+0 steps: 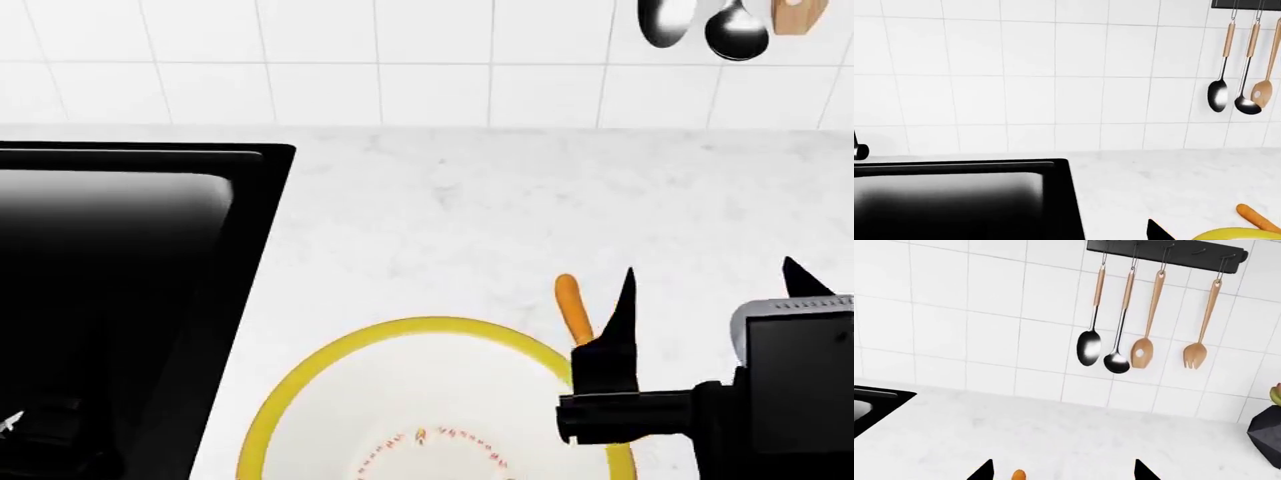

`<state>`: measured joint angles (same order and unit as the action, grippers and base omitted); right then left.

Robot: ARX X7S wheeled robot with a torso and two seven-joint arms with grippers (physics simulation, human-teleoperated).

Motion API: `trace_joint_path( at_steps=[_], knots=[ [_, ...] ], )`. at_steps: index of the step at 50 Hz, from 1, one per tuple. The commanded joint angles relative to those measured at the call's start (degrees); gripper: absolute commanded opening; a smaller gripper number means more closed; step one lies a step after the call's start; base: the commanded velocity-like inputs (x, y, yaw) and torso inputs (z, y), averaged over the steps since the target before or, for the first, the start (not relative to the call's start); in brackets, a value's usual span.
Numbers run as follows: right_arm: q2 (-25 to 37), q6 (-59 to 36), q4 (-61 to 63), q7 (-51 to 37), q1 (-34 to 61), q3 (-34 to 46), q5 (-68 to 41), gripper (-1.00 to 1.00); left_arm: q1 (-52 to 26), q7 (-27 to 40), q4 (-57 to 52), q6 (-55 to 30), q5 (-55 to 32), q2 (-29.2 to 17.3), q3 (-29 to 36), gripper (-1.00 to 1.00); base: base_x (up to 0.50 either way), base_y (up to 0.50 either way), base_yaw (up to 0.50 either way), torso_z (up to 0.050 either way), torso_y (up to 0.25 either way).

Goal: There is a mixed pile of frozen fruits and vegetables on the counter. Locate all the frozen vegetables and place the items in a bowl on the counter. Take all the frozen fruits and defrost them in a running sink.

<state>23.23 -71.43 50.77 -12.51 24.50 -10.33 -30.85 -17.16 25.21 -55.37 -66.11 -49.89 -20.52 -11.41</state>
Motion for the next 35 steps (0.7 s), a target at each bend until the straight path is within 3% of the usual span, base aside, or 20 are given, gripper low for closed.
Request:
trace_joint_path(
  at_steps=[1, 4, 13, 20, 26, 32, 35],
  knots=[
    [4.12, -18.48, -10.25, 1.13, 23.53, 2.71, -10.57, 1.0, -0.2, 0.61, 0.66, 1.06, 0.29, -0.68, 1.17, 1.0, 0.0, 0.0, 0.0, 0.0, 0.0],
    [6.9, -18.45, -20.29, -5.67, 32.02, 6.86, -21.04, 1.0, 0.03, 0.93, -0.01, 0.7, -1.02, -0.93, 0.26, 1.0, 0.0, 0.0, 0.0, 0.0, 0.0],
    [5.13, -14.91, -50.12, 1.96, 48.7, 30.01, -13.99, 1.0, 0.07, 1.45, 0.08, 0.91, -3.12, -1.61, -1.71, 1.0, 0.0, 0.0, 0.0, 0.0, 0.0],
    [-1.71, -8.71, -78.67, 10.75, 61.99, 39.89, -8.21, 1.0, 0.05, 1.77, 0.8, 1.46, -3.71, -1.38, -1.61, 1.0, 0.0, 0.0, 0.0, 0.0, 0.0],
    [-8.01, -1.43, -94.96, 18.44, 66.72, 49.24, -3.02, 1.0, -0.22, 2.62, 0.04, 1.05, -5.27, -2.13, -2.37, 1.0, 0.0, 0.0, 0.0, 0.0, 0.0],
    [-16.8, 10.95, -122.43, 26.9, 72.63, 54.76, 3.22, 1.0, -0.54, 2.42, 1.13, 2.22, -3.27, -1.93, -0.14, 1.0, 0.0, 0.0, 0.0, 0.0, 0.0],
    [-18.55, 11.97, -125.69, 27.49, 71.59, 53.71, 5.27, 1.0, -0.49, 2.47, 0.98, 2.31, -3.68, -2.48, -0.71, 1.0, 0.0, 0.0, 0.0, 0.0, 0.0]
  ],
)
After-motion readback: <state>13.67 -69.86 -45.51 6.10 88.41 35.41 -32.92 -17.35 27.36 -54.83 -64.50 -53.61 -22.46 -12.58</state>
